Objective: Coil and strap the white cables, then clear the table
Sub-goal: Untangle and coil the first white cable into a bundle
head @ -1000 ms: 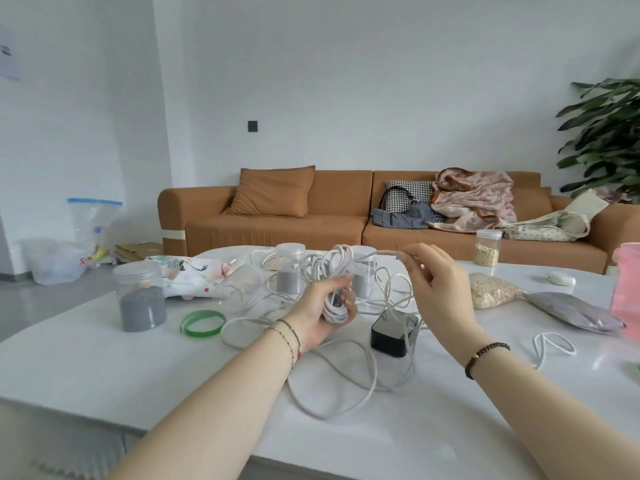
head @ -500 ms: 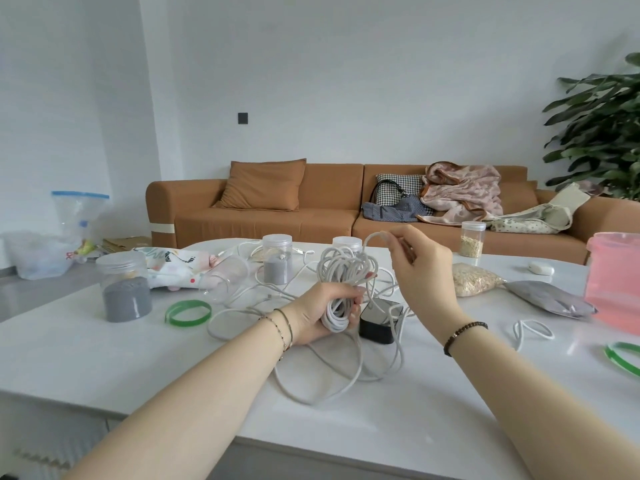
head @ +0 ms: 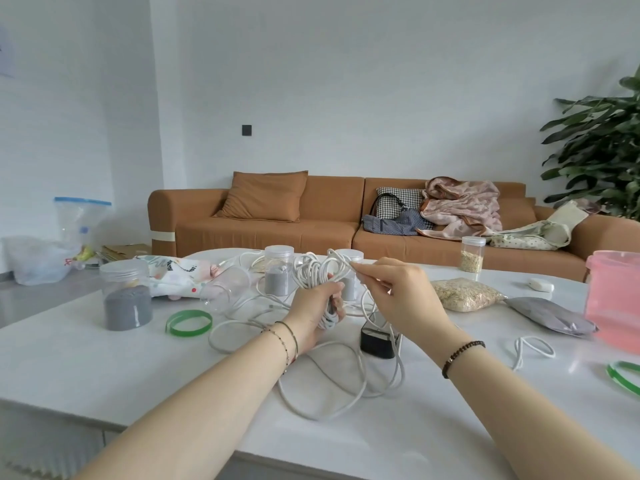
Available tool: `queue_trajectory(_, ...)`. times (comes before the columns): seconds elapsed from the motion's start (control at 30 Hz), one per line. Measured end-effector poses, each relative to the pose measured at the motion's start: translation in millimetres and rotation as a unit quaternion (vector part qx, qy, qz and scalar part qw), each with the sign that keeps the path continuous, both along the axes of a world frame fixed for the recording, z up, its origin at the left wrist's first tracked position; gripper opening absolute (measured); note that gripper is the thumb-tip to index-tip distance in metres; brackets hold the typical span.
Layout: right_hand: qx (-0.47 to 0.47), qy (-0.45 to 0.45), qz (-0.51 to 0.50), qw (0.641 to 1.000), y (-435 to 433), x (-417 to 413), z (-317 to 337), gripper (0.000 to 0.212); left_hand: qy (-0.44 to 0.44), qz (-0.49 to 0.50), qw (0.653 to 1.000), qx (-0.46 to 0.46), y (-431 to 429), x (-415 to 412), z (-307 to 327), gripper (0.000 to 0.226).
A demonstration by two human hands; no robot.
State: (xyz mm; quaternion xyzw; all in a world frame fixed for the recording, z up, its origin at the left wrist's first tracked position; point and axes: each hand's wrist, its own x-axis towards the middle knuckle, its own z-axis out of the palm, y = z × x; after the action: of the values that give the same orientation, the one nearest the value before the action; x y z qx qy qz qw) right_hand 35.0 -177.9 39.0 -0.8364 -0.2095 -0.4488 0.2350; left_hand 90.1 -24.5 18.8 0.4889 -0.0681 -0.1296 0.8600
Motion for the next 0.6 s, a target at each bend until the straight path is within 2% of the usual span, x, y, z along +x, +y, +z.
queue_trajectory(0.2,0.007,0.0,-0.046,0.999,7.5,-1.1,-5.4,0.014,0.002,-0.09,0.995,-0.031,-0.8,-2.9,0.9,0.035)
queue_trajectory(0.33,0.083,0.036,-0.059,0.994,8.1,-2.8,-2.6,0.008,0.038,-0.107,0.993,-0.042,2.0,-1.3,0.0,0.028)
queue_trajectory(0.43,0.109,0.061,-0.068,0.99,3.5,-2.5,0.0,0.006,0.027,-0.111,0.993,-0.042,3.7,0.2,-0.7,0.028)
queue_trajectory(0.6,0.057,0.104,-0.102,0.988,5.9,-4.6,1.3,0.007,-0.034,-0.173,0.984,-0.001,6.4,-7.5,2.0,0.017)
